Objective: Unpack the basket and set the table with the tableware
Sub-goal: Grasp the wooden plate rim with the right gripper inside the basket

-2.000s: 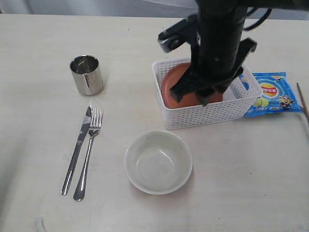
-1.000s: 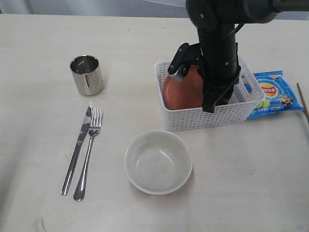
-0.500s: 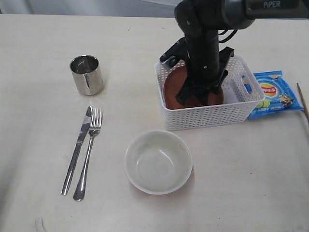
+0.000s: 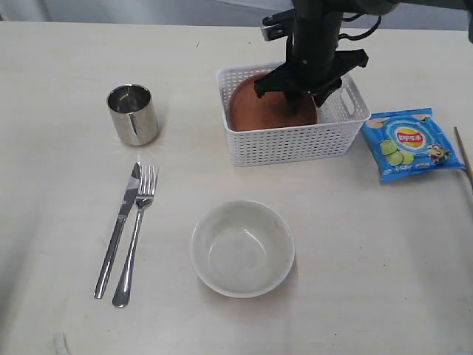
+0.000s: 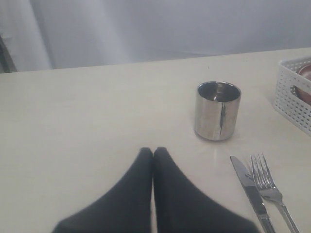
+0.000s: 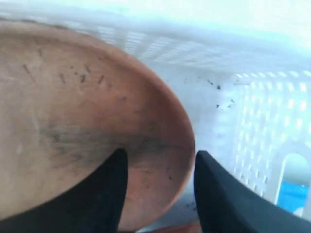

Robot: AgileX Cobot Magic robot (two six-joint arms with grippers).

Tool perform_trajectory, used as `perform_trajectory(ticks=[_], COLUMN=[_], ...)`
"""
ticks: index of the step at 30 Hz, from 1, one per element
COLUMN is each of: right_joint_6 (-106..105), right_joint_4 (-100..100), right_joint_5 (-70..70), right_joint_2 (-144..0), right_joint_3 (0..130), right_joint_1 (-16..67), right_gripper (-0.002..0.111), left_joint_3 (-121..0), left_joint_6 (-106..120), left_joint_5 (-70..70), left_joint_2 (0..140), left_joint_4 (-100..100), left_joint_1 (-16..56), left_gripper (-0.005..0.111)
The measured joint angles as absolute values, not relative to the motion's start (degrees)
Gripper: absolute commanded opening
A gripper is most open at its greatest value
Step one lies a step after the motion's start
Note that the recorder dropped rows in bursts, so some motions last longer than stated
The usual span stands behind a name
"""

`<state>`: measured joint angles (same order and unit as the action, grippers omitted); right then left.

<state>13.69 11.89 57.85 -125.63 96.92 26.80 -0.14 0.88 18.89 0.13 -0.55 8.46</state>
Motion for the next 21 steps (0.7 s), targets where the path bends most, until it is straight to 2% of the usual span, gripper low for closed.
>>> perform_trajectory(ticks=[3,8,16,21], right_joint_6=[-2.6,-26.85,-34.35,-28.21], right_joint_4=[5.07,8.87,10.28,10.28], right_joint_5=[62.66,69.55,69.58,69.71], right_joint_2=[-125.63,-125.63,-125.63,-126.81], right_joint_3=[98.85,99.09,94.52,93.57], right_joint_1=[25.64,27.81,28.42,28.42], right_gripper=[0.042,0.042,0.042,0.042], left_joint_3=[-0.14,-0.14,-0.14,-0.14], left_joint_6=[0.88,0.88,0.88,0.88], left_joint_5=[18.89,18.89,18.89,18.89], left_joint_2=[0.13,0.13,0.13,0.13], left_joint_4=[-0.55,-0.55,-0.55,-0.55], left_joint_1=[8.46,8.46,8.46,8.46], left_gripper=[0.0,0.0,0.0,0.0])
